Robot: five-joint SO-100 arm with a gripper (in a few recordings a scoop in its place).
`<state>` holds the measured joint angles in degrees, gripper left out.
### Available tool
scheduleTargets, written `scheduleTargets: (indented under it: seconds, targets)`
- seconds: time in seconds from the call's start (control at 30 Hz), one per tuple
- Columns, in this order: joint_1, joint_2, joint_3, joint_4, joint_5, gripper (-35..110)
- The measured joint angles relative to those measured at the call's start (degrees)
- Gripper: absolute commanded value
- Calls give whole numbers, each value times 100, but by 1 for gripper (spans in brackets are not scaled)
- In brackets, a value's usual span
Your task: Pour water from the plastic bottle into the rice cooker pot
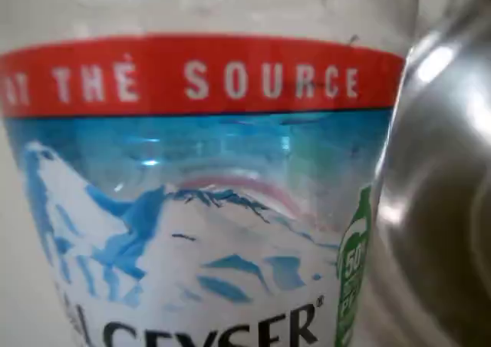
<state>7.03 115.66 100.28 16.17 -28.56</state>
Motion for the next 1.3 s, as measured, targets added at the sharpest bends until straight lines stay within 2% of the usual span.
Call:
scheduleTargets:
  seconds: [0.23, 0.43, 0.93, 1.3]
  targets:
    - [0, -378, -1459, 1310, 1626, 18]
    - [-44, -633, -2136, 1986, 2909, 18]
    - [-132, -1107, -2276, 2109, 5405, 17]
    - [-79, -1160, -2312, 2206, 6293, 17]
